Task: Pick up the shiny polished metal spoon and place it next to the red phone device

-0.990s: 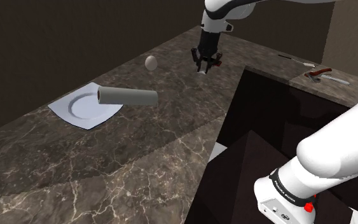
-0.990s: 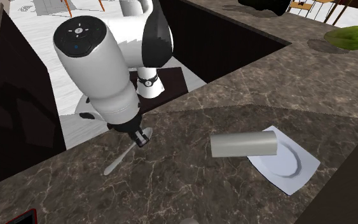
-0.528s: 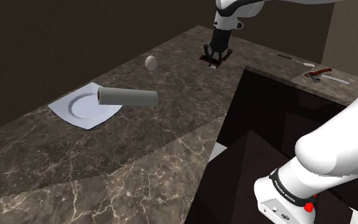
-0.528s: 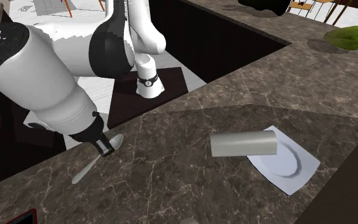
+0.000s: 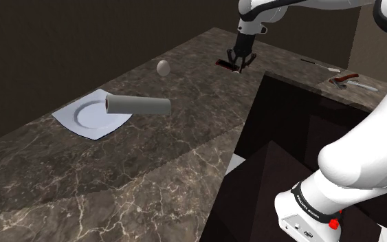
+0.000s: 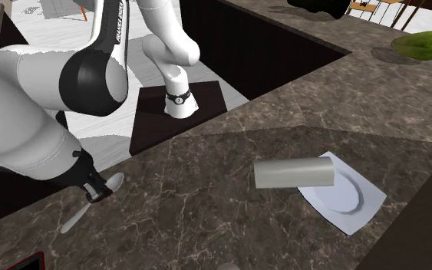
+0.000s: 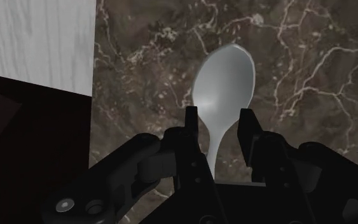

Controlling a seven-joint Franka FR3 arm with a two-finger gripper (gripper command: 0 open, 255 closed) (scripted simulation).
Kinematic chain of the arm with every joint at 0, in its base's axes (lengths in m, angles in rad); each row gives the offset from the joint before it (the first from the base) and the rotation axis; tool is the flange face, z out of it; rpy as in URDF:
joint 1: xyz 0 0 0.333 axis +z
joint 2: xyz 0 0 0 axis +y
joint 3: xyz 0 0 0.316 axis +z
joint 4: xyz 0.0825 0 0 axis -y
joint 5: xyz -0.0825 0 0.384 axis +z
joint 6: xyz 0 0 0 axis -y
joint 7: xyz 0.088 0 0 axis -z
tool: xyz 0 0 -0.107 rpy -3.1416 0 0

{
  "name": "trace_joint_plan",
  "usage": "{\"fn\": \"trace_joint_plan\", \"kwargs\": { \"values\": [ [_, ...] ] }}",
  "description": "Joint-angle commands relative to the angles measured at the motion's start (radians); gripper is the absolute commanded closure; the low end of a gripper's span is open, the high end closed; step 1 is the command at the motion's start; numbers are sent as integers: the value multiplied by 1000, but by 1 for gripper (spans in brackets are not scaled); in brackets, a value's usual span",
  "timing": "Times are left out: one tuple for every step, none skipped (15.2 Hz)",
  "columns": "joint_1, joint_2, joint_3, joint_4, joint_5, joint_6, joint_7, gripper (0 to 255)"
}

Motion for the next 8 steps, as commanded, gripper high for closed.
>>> {"fn": "trace_joint_plan", "kwargs": {
  "values": [
    [-1, 8, -1, -17, -3, 26, 0, 255],
    [-1, 13, -2, -25, -4, 38, 1, 255],
    [0, 17, -2, -33, -6, 50, 2, 255],
    [0, 22, -3, -40, -7, 62, 3, 255],
    [0, 27, -3, -48, -8, 74, 4, 255],
    [0, 32, -3, -55, -10, 86, 5, 255],
    [1, 37, -4, -61, -12, 98, 6, 255],
    [1, 43, -4, -68, -13, 109, 7, 255]
  ]
}}
